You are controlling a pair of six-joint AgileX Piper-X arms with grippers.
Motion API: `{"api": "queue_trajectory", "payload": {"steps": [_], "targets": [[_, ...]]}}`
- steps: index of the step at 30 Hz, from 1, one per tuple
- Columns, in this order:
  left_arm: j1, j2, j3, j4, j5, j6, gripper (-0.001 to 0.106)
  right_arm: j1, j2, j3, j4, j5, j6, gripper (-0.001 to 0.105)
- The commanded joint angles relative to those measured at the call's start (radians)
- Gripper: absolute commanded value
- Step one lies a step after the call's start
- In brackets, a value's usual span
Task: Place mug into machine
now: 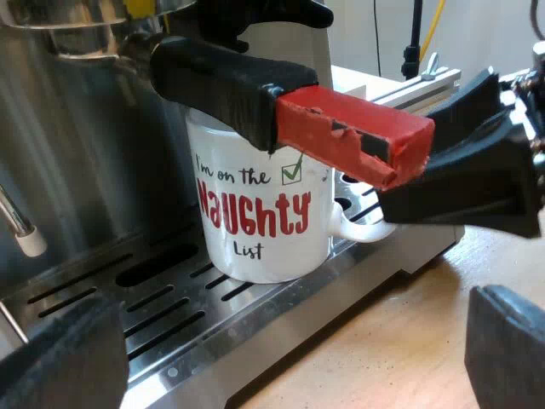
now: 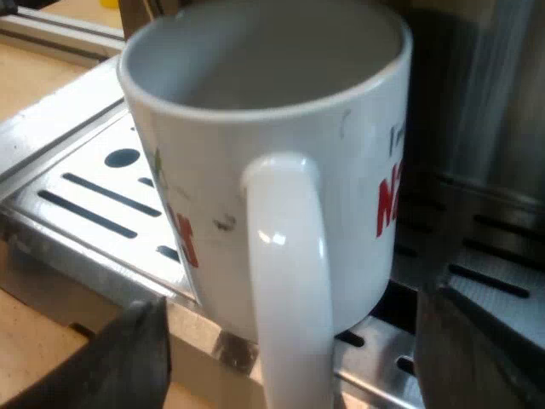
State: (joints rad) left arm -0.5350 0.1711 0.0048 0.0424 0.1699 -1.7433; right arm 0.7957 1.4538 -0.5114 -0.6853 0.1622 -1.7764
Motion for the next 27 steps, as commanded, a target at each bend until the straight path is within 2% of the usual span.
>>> {"api": "queue_trajectory", "payload": {"steps": [1, 12, 17, 23, 27], "targets": [[-0.002, 0.001, -0.004, -0.019, -0.001, -0.010, 0.081, 0.002, 0.047, -0.026, -0.031, -0.010, 0.001, 0.063], [-0.002, 0.001, -0.004, -0.019, 0.006, -0.010, 0.081, 0.002, 0.177, -0.181, -0.031, -0.010, 0.005, 0.062], [-0.002, 0.001, -0.004, -0.019, 0.006, -0.010, 0.081, 0.002, 0.216, -0.220, -0.031, -0.010, 0.029, 0.049], [-0.002, 0.001, -0.004, -0.004, 0.006, -0.010, 0.081, 0.008, 0.250, -0.271, -0.031, -0.003, 0.055, 0.048], [-0.002, 0.001, -0.004, 0.003, 0.006, -0.010, 0.081, 0.035, 0.274, -0.311, -0.030, 0.039, 0.058, 0.048]]}}
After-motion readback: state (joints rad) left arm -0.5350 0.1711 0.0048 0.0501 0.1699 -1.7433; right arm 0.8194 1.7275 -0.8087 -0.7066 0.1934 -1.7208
